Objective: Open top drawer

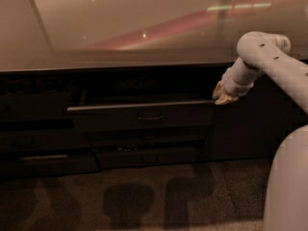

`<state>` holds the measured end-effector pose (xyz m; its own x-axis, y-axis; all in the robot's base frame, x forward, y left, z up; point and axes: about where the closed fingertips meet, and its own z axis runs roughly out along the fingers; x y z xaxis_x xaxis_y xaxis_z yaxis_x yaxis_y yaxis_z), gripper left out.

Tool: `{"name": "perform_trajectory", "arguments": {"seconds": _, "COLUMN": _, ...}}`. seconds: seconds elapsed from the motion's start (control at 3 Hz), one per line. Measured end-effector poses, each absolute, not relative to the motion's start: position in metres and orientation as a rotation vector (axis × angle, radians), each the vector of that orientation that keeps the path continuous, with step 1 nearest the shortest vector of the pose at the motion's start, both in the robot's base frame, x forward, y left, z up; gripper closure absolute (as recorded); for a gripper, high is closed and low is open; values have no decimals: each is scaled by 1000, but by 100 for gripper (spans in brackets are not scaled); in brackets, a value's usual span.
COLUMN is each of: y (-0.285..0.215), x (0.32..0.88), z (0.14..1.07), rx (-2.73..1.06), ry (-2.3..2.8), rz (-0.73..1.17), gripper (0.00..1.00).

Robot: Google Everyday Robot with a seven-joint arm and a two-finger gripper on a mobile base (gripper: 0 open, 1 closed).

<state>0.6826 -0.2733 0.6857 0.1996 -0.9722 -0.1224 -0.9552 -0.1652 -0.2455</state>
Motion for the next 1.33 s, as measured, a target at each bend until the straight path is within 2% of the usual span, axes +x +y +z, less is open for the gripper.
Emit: {"name": "perform_trajectory", "arguments": {"seconds": 1.33, "y": -271, "x": 666, "z": 686, "rx": -2220, "ry": 1807, "rz": -69, "gripper": 100}}
